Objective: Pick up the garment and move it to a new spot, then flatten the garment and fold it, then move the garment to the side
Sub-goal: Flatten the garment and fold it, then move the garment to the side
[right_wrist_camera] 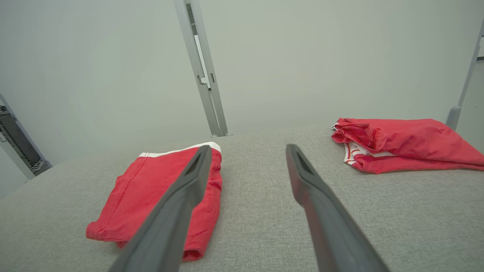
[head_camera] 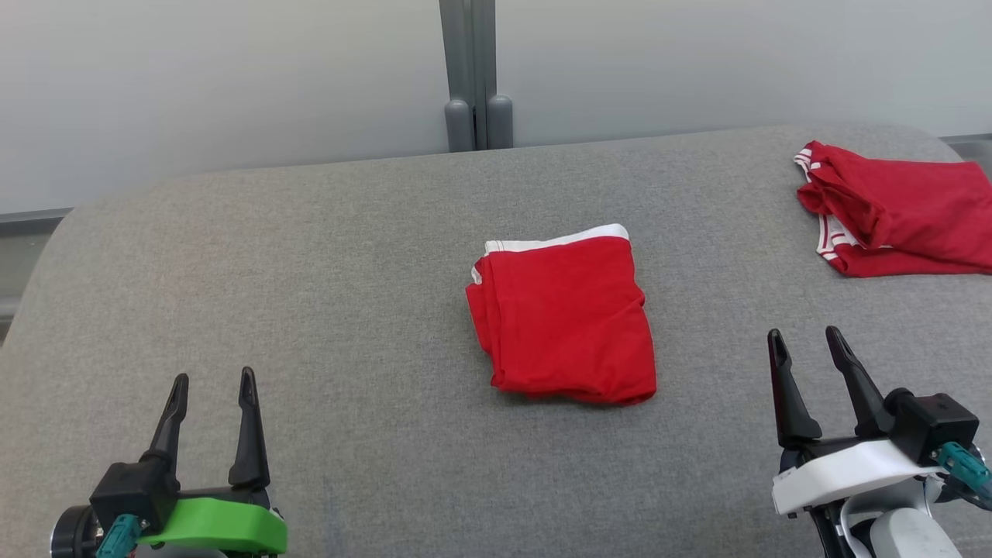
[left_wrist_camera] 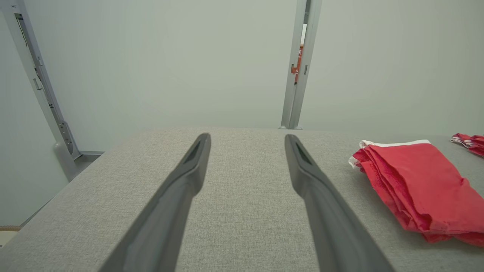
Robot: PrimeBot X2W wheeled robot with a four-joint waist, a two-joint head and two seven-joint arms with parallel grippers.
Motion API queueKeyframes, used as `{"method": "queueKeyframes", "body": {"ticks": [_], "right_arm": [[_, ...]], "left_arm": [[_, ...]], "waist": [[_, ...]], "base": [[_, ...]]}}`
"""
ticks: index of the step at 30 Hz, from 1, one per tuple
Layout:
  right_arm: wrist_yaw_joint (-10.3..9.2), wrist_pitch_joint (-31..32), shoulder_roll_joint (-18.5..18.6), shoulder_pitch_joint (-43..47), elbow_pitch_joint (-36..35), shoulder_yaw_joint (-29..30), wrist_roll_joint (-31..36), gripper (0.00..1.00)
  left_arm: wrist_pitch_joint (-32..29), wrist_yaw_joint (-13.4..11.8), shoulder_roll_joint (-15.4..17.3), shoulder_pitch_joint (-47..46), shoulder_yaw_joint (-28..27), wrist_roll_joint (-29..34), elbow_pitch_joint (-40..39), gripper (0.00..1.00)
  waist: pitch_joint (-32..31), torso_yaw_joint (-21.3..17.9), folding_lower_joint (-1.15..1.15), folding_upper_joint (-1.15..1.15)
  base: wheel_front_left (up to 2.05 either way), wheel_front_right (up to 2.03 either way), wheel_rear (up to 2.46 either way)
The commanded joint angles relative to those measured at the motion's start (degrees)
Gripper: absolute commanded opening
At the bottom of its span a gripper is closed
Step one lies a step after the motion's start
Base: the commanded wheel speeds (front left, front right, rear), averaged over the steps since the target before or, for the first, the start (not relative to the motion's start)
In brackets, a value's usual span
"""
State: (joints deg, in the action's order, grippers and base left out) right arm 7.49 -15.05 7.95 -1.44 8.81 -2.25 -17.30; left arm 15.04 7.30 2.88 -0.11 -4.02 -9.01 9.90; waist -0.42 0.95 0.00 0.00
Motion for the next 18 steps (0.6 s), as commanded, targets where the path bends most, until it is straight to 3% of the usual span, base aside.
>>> {"method": "queueKeyframes", "body": {"ticks": [1, 18], "right_arm": [[-0.03, -0.1, -0.1, 0.7, -0.2, 0.1, 0.5, 1.00], [-0.03, -0.1, -0.4, 0.9, 1.7, -0.2, 1.0, 1.00]], "left_arm": [[0.1, 0.0, 0.1, 0.9, -0.3, 0.7, 0.0, 1.00], [0.1, 0.0, 0.1, 1.4, -0.6, 0.9, -0.1, 1.00]], "waist": [[-0.1, 0.2, 0.00, 0.00], [-0.6, 0.3, 0.00, 0.00]], "base": [[0.00, 0.00, 0.00], [0.00, 0.00, 0.00]]}}
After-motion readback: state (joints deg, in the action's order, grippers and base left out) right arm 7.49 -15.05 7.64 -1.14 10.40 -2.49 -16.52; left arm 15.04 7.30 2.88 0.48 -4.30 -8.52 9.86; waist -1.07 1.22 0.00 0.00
